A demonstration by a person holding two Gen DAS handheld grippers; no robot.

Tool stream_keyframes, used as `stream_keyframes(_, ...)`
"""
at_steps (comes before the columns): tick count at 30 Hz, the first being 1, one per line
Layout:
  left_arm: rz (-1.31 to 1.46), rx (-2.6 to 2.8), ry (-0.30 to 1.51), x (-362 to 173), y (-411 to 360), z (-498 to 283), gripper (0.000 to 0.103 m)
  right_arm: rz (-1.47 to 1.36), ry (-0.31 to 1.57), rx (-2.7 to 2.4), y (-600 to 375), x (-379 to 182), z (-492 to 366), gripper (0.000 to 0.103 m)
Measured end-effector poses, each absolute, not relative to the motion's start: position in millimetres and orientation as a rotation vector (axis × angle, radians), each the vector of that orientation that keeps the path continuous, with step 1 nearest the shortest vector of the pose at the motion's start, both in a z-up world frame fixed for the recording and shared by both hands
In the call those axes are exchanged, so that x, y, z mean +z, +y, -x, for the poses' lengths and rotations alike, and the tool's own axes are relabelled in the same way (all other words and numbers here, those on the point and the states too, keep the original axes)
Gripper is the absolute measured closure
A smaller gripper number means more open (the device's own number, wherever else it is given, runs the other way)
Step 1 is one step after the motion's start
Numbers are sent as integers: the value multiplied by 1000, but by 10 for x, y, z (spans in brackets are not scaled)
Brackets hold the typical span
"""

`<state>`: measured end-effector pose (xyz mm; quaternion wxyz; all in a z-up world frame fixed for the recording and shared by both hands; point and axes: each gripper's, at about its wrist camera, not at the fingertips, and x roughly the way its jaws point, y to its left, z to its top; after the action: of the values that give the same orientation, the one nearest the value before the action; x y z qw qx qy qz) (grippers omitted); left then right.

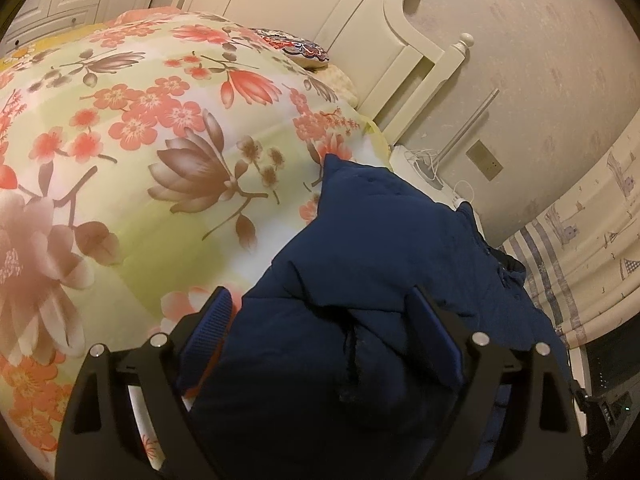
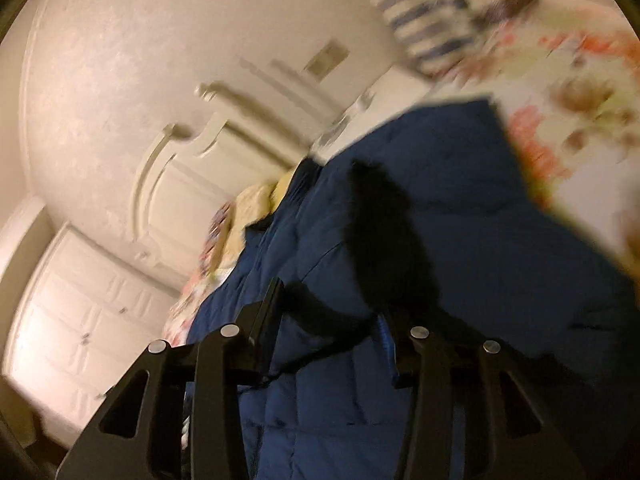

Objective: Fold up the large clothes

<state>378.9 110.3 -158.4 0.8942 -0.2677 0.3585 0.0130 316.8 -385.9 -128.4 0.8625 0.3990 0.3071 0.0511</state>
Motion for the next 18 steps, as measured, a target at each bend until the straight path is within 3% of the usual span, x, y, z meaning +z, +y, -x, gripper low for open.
stream_keyframes(5, 545, 26, 744, -1582, 1094, -3790, 14, -575, 465, -52, -3731, -779, -2990, 55)
stream_keyframes(7, 541, 26, 743, -1581, 1095, -3786, 14, -418, 539, 31, -3449, -693, -3216, 33)
stream_keyframes(13, 545, 26, 743, -1582, 1101, -3767, 14, -20, 882, 42, -2871, -1262, -3850, 31)
stream_keyframes(18, 514, 44, 678, -1475, 1087, -3668, 15, -104, 843, 52, -2911, -1276, -3724, 33)
